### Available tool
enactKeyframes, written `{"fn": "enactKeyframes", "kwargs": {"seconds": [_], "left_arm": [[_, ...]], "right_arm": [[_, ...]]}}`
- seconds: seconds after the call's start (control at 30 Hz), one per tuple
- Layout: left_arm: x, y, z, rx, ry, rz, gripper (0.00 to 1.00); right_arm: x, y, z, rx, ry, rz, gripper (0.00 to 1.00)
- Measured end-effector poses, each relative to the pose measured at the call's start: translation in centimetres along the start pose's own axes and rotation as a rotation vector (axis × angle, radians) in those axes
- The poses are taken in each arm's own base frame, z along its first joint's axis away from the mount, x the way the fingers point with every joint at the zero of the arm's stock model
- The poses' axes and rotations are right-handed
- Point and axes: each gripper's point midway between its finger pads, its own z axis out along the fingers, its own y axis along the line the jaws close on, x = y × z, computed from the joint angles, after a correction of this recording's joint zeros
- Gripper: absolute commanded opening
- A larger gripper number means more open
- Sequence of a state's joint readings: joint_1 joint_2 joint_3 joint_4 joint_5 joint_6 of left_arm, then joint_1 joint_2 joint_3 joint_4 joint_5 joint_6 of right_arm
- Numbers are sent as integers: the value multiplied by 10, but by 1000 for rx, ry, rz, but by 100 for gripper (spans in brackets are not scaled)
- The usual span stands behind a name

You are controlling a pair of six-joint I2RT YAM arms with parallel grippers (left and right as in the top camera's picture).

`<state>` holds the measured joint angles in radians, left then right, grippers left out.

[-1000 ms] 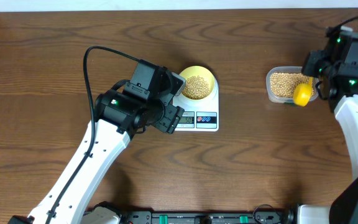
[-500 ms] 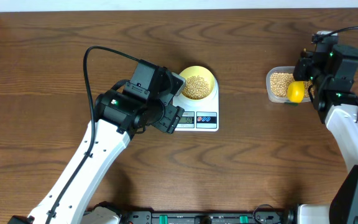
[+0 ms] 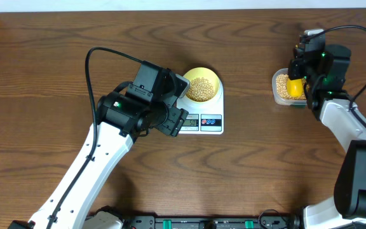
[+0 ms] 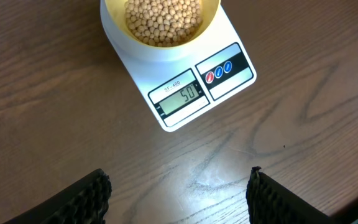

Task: Scoop item into bowl and weigh 50g on scale

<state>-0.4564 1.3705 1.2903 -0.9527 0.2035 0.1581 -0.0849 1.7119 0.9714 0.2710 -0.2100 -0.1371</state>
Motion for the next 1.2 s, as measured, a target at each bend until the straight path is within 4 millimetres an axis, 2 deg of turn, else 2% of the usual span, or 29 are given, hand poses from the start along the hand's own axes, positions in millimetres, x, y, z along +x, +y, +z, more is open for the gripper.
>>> {"fn": "enactKeyframes", "kwargs": {"seconds": [0.67, 0.7, 0.77, 0.8, 0.9, 1.03, 1.1, 1.2], "left_arm": [[0, 0, 0, 0, 0, 0, 73], [0, 0, 0, 0, 0, 0, 73], [0, 0, 0, 0, 0, 0, 73], [0, 0, 0, 0, 0, 0, 73], [0, 0, 0, 0, 0, 0, 73], [0, 0, 0, 0, 0, 0, 73], [0, 0, 0, 0, 0, 0, 73], [0, 0, 0, 0, 0, 0, 73]], "right_arm": [[23, 4, 3, -14, 84, 10, 1], [23, 4, 3, -14, 83, 10, 6], [22, 4, 3, -14, 81, 13, 35], [22, 4, 3, -13, 81, 13, 45], [22, 3, 4, -11, 77, 13, 53], [16, 3, 4, -8, 54, 12, 69], [14, 2, 4, -7, 46, 15, 73], [12, 2, 4, -7, 38, 23, 75]]}}
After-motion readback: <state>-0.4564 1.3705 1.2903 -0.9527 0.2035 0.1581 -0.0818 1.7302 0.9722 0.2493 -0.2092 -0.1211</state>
